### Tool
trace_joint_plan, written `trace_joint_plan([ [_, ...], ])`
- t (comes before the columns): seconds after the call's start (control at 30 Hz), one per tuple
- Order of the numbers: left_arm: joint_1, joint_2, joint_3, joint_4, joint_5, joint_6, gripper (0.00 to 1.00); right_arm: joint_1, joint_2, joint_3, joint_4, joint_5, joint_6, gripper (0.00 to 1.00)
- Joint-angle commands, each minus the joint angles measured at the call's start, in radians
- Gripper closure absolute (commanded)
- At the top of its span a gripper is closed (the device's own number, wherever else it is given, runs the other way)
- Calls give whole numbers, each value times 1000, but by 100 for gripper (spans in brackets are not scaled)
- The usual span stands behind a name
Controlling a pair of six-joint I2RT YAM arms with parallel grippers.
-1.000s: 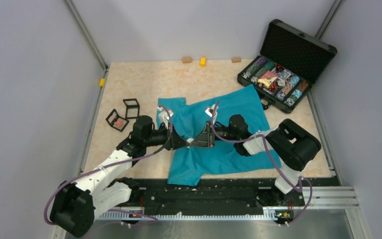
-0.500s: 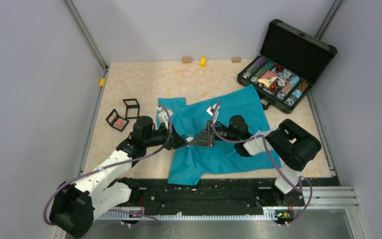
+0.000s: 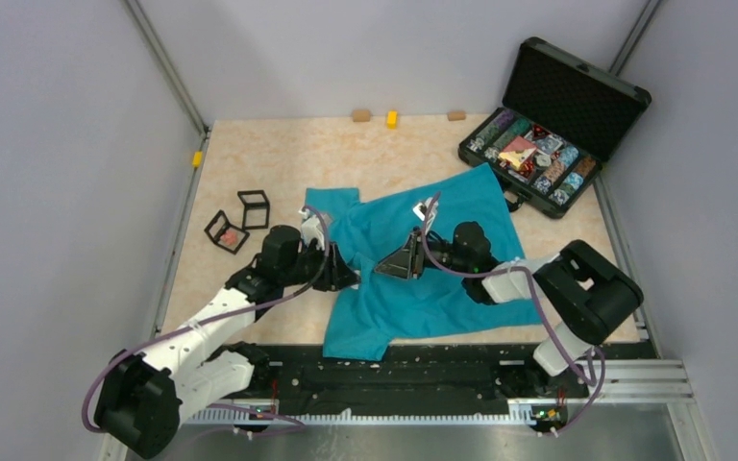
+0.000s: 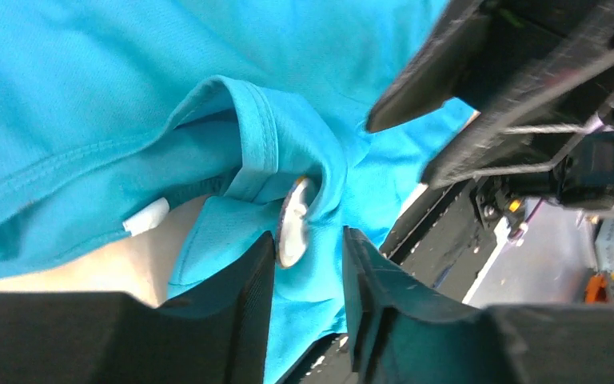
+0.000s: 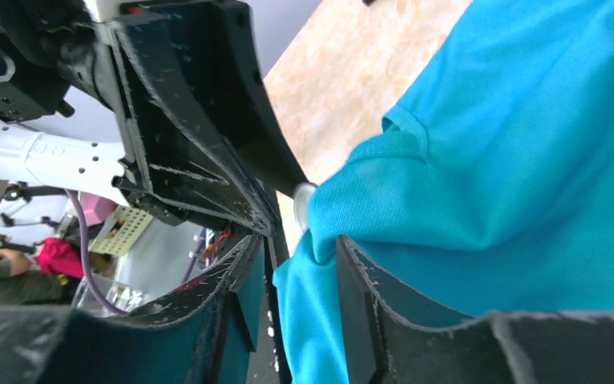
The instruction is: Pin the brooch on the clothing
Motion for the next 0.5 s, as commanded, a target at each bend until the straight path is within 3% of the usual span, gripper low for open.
trace_joint_plan([
  [0.0,5,5,75,-95,-92,22,55,-9,-129,4,-99,53,-124,58],
  [0.1,4,-4,110,-149,-132,30,47,-9,-202,10,-230,82,-196,56],
  [0.3,6,-46,129,-172,-197,23,46,-9,-328,9,-437,155,-328,55],
  [0.47,12,-63,135,-196,-256,9,44,-9,-385,-6,-505,191,-375,51],
])
